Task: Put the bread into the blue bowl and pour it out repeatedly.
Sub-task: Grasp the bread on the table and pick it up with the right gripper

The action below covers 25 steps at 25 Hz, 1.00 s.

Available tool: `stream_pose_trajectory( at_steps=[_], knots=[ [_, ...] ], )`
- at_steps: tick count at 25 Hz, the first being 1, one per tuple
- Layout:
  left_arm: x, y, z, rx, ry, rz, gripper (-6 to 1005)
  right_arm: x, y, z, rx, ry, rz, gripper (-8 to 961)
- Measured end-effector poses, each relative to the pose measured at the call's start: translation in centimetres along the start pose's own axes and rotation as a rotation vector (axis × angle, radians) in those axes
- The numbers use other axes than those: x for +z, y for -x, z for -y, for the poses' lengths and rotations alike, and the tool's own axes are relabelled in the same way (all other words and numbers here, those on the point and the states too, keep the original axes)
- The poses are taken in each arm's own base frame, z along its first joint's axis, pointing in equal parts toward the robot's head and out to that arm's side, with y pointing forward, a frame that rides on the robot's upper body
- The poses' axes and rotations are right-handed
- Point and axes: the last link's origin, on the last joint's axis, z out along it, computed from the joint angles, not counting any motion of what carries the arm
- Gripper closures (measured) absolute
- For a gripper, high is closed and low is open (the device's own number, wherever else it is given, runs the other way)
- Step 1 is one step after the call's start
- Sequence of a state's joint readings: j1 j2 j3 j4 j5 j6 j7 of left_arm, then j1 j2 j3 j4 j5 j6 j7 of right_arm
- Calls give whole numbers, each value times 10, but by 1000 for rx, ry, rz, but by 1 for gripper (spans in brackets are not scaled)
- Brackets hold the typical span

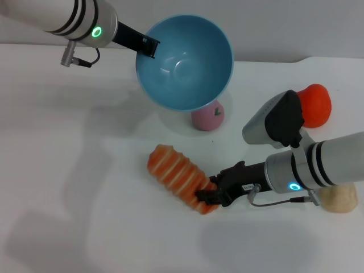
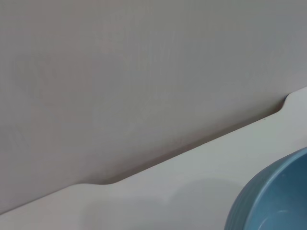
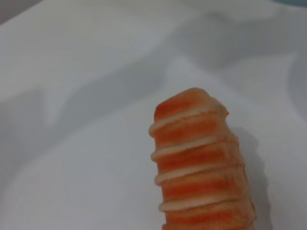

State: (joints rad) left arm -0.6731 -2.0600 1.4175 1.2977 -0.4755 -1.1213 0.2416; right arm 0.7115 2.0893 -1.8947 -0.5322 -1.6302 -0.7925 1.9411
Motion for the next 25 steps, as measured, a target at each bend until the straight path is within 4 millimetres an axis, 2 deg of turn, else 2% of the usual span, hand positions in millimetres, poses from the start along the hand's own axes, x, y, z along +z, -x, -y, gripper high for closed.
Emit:
stream_pose_trajectory(
  at_steps=[7,13,22,25],
  knots=[
    [1,1,-1,-1,3,3,1000,-2,0,-1,-18,13,-3,536],
    [2,2,-1,-30,-7,14,1000,-17,0,0,4,55,50,613],
    [1,5,11,-70,-97,44,1001,-65,-17,11,34,128,255,687],
    [4,6,13,-81,-125,69,1001,-84,-29,11,19,151,307,712]
  ],
)
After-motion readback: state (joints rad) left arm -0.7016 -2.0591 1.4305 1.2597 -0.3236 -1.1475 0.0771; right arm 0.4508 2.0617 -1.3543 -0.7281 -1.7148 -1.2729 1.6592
